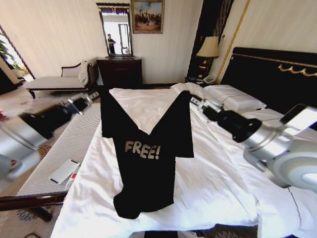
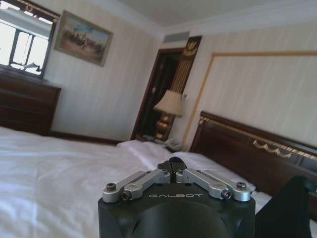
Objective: Fold the clothes on the bed.
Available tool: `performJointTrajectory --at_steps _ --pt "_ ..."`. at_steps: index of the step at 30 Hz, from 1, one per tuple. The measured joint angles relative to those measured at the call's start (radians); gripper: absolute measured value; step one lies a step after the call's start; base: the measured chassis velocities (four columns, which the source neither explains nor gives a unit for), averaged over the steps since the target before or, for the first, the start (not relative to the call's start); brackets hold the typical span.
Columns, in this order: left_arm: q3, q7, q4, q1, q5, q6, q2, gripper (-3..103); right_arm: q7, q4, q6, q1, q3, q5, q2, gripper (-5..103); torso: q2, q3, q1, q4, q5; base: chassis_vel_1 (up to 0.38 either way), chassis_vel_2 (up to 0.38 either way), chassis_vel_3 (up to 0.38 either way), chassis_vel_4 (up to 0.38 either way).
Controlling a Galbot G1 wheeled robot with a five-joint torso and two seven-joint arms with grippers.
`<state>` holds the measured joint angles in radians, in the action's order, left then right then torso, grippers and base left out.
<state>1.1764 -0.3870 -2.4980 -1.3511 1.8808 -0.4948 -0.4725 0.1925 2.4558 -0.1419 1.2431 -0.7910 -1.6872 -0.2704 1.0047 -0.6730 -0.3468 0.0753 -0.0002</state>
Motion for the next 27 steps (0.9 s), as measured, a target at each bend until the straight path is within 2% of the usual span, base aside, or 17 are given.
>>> performJointTrajectory --at_steps 2,6,8,9,11,13,14,16,18,19,20,24,25,27 --pt "-0.015 -0.029 0.0 -0.008 -0.028 -0.027 0.0 0 0.049 -0.061 -0.026 0.002 0.022 0.024 -0.006 0 0.0 0.0 0.0 -0.0002 0.0 0.0 0.0 0.0 0.0" --pt "0.013 -0.032 -0.001 -0.007 -0.008 -0.035 0.007 0 0.05 -0.121 -0.02 0.002 0.03 0.033 -0.019 0 0.0 0.0 0.0 0.0001 0.0007 0.0 0.0 0.0 0.0" --pt "0.049 -0.03 -0.001 -0.002 0.024 -0.031 0.012 0 -0.016 -0.114 0.023 -0.002 0.018 0.03 -0.028 0 0.0 0.0 0.0 0.0003 0.0007 0.0 0.0 0.0 0.0" --pt "0.049 -0.03 -0.001 -0.002 0.024 -0.031 0.012 0 -0.016 -0.114 0.023 -0.002 0.018 0.03 -0.028 0 0.0 0.0 0.0 0.0003 0.0007 0.0 0.0 0.0 0.0" --pt "0.071 -0.023 -0.001 -0.002 0.031 -0.02 0.02 0 -0.069 -0.086 0.057 -0.016 0.011 0.01 -0.03 0 0.0 0.0 0.0 0.0002 0.0003 0.0 0.0 0.0 0.0" --pt "0.108 -0.011 -0.002 -0.003 0.026 0.019 0.046 0 -0.128 -0.028 0.102 -0.041 -0.004 -0.03 -0.026 0 0.0 0.0 0.0 -0.0003 -0.0003 0.0 0.0 0.0 0.0" --pt "0.108 -0.011 -0.002 -0.003 0.026 0.019 0.046 0 -0.128 -0.028 0.102 -0.041 -0.004 -0.03 -0.026 0 0.0 0.0 0.0 -0.0003 -0.0003 0.0 0.0 0.0 0.0" --pt "0.168 -0.015 -0.002 -0.003 0.01 0.048 0.083 0 -0.141 0.025 0.136 -0.065 -0.032 -0.056 -0.012 0 0.0 0.0 0.0 -0.0001 -0.0003 0.0 0.0 0.0 0.0" --pt "0.225 -0.04 -0.003 -0.006 -0.011 0.053 0.109 0 -0.113 0.042 0.15 -0.092 -0.06 -0.062 -0.003 0 0.0 0.0 0.0 0.0002 0.0 0.0 0.0 0.0 0.0" --pt "0.225 -0.04 -0.003 -0.006 -0.011 0.053 0.109 0 -0.113 0.042 0.15 -0.092 -0.06 -0.062 -0.003 0 0.0 0.0 0.0 0.0002 0.0 0.0 0.0 0.0 0.0" --pt "0.29 -0.075 -0.003 -0.017 -0.005 0.038 0.123 0 -0.062 0.047 0.157 -0.114 -0.092 -0.066 0.004 0 0.0 0.0 0.0 0.0001 0.0004 0.0 0.0 0.0 0.0" --pt "0.416 -0.17 -0.003 -0.035 0.108 -0.01 0.125 0 0.053 0.042 0.16 -0.106 -0.197 -0.093 0.009 0 0.0 0.0 0.0 0.0 0.0002 0.0 0.0 0.0 0.0" --pt "0.416 -0.17 -0.003 -0.035 0.108 -0.01 0.125 0 0.053 0.042 0.16 -0.106 -0.197 -0.093 0.009 0 0.0 0.0 0.0 0.0 0.0002 0.0 0.0 0.0 0.0" --pt "0.464 -0.181 -0.003 -0.034 0.178 -0.009 0.127 0 0.077 0.036 0.169 -0.1 -0.242 -0.12 0.013 0 0.0 0.0 0.0 -0.0001 0.0 0.0 0.0 0.0 0.0"
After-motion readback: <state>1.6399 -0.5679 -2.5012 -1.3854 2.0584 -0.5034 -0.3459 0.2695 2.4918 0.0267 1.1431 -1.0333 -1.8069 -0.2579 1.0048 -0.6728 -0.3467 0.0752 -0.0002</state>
